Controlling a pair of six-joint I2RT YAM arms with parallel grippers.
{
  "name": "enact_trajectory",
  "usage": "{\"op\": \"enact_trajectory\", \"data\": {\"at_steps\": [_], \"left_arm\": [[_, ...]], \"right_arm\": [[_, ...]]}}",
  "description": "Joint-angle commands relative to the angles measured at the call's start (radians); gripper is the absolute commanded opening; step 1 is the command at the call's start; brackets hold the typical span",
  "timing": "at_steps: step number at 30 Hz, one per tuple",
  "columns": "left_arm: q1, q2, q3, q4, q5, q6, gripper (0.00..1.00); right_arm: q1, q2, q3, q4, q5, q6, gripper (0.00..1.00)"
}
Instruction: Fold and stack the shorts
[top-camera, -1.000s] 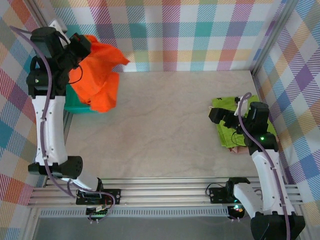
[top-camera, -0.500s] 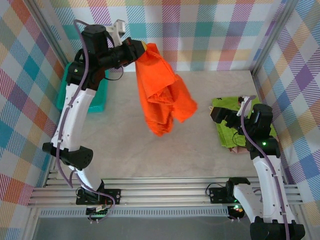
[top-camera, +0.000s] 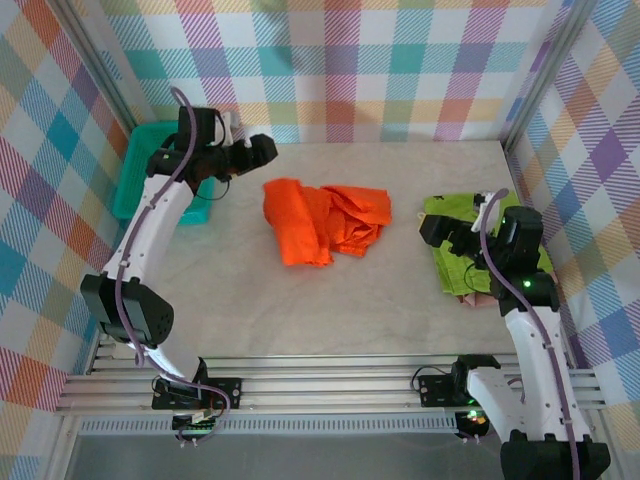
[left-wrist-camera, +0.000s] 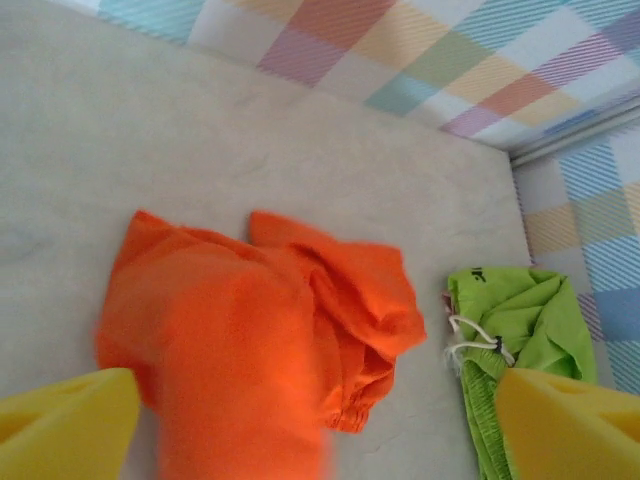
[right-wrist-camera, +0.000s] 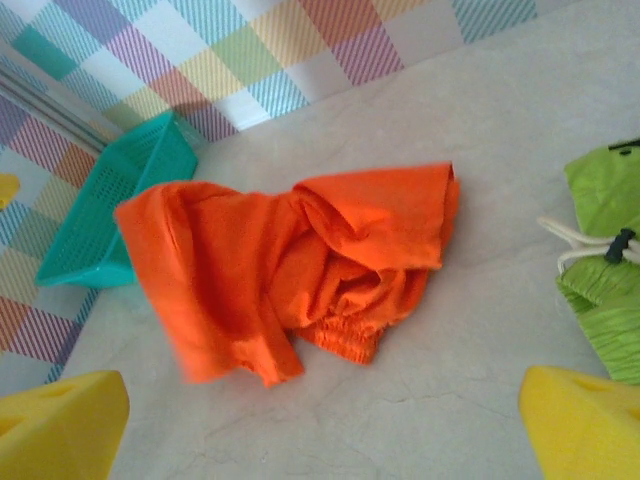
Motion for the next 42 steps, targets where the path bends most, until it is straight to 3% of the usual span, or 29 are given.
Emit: {"op": "enact_trajectory", "data": {"at_steps": [1, 5, 10, 15, 19, 27, 30, 34, 39, 42], "left_arm": [[-0.107, -0.112, -0.042, 0.086, 0.014, 0.076, 1.00], [-0.227, -0.086, -0.083, 0.050, -0.092, 0.095, 1.00], [-0.294, -0.022, -0.160, 0.020, -0.262, 0.091, 0.93], [-0.356, 0.055, -0.199, -0.018, -0.480, 0.113, 0.90], [-0.359, 0.102, -0.242, -0.019, -0.619, 0.110, 0.87], [-0.359, 0.231, -0.269, 0.017, -0.667, 0.102, 0.81], [-0.357, 0.266, -0.268, 0.023, -0.686, 0.100, 0.70], [-0.358, 0.290, -0.271, 0.025, -0.708, 0.098, 0.48], [-0.358, 0.287, -0.273, 0.027, -0.703, 0.094, 0.20], [-0.358, 0.256, -0.269, 0.023, -0.692, 0.092, 0.00]], "right_arm": [[0.002, 0.038, -0.023, -0.017, -0.025, -0.015, 1.00], [0.012, 0.112, -0.030, -0.010, -0.024, -0.003, 1.00], [0.102, 0.247, 0.004, 0.047, 0.035, 0.012, 1.00], [0.229, 0.501, 0.147, 0.096, 0.153, 0.031, 0.98], [0.261, 0.738, 0.293, 0.106, 0.204, 0.084, 0.93], [0.275, 1.085, 0.527, 0.083, 0.228, 0.122, 0.85], [0.277, 1.155, 0.568, 0.078, 0.213, 0.123, 0.78], [0.282, 1.225, 0.596, 0.083, 0.208, 0.132, 0.65], [0.283, 1.247, 0.613, 0.069, 0.218, 0.136, 0.26], [0.282, 1.194, 0.609, 0.047, 0.260, 0.116, 0.10]]}}
